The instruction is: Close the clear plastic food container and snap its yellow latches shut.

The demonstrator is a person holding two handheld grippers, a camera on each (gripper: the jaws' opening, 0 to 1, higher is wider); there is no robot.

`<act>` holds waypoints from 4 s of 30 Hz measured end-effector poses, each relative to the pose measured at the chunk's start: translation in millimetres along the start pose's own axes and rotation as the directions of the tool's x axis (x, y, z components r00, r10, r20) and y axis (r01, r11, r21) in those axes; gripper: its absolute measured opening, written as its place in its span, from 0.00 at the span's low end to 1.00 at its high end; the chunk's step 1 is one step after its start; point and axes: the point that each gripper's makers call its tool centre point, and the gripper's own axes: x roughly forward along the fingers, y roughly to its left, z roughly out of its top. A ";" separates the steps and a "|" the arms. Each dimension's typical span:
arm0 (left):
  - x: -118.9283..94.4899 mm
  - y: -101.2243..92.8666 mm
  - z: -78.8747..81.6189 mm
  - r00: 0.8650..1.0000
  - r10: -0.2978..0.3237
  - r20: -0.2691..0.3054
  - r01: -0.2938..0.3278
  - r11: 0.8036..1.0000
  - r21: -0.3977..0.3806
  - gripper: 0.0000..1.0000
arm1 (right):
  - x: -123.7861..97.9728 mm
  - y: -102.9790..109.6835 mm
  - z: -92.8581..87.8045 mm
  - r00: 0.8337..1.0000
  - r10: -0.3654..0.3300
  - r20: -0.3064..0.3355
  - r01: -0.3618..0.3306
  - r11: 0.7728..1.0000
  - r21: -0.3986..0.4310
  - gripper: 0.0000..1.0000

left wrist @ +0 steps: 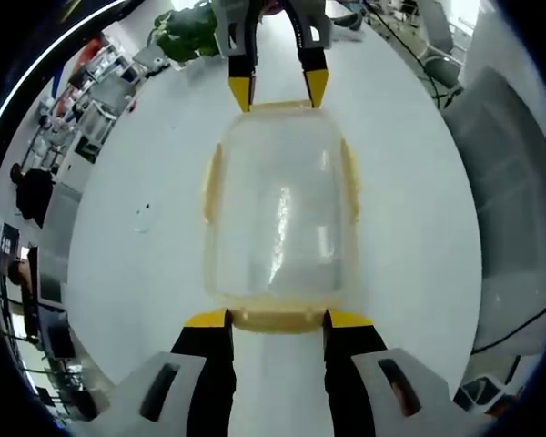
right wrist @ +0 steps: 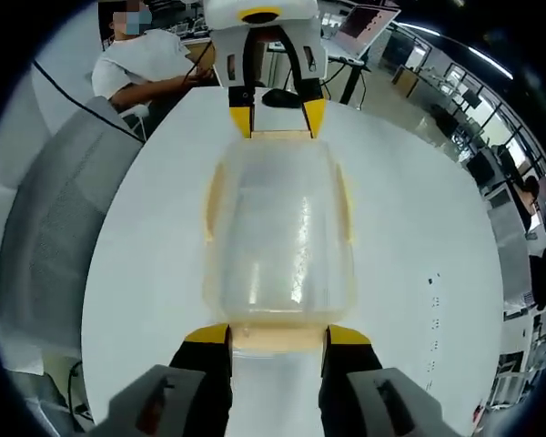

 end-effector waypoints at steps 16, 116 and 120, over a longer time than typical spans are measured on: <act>16.7 -6.0 22.0 1.000 -0.023 0.005 0.023 1.000 0.001 0.36 | 0.0 4.6 -28.0 1.000 0.020 -0.012 -0.019 1.000 0.017 0.34; 15.1 -4.9 28.2 0.996 -0.027 0.086 0.054 0.941 -0.335 0.44 | -7.7 1.0 -24.2 0.988 -0.052 0.142 -0.004 0.930 0.368 0.42; 16.3 -1.5 32.8 0.995 0.001 0.103 0.039 0.922 -0.386 0.43 | -5.8 -5.7 -25.1 0.985 -0.094 0.143 0.019 0.890 0.455 0.43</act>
